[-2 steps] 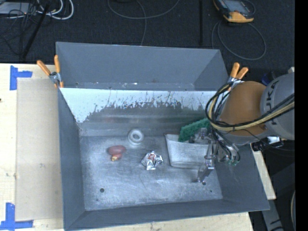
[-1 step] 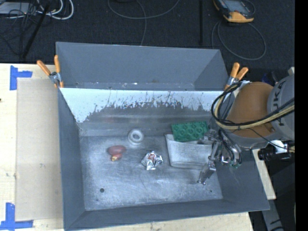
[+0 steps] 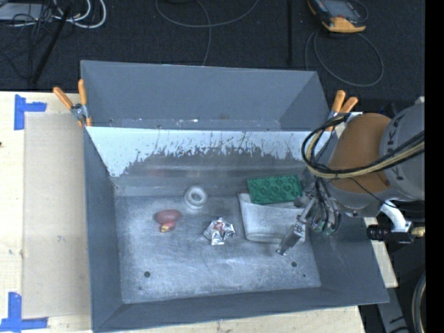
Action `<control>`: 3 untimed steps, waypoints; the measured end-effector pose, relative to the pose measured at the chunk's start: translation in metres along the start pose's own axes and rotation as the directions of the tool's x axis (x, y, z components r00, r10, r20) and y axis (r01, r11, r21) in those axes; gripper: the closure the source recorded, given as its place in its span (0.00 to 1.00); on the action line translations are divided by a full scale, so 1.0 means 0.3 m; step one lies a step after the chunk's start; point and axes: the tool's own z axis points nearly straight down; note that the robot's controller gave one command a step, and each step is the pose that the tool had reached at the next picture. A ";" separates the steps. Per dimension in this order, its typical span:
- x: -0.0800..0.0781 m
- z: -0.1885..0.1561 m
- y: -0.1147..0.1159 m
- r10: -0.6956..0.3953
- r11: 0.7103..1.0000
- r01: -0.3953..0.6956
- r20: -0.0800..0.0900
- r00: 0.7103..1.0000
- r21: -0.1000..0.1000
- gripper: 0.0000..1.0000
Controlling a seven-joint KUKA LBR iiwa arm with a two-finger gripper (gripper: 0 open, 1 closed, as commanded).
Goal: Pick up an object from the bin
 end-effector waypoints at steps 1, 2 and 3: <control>0.019 0.092 0.006 -0.110 0.994 0.110 0.010 0.994 0.001 0.00; 0.087 0.091 0.038 -0.046 0.999 0.046 0.013 0.999 -0.003 0.00; 0.080 0.083 0.042 -0.050 0.999 0.050 0.021 0.999 -0.005 1.00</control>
Offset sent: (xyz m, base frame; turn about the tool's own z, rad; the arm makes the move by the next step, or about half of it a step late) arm -0.0062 0.0070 -0.0304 -0.1131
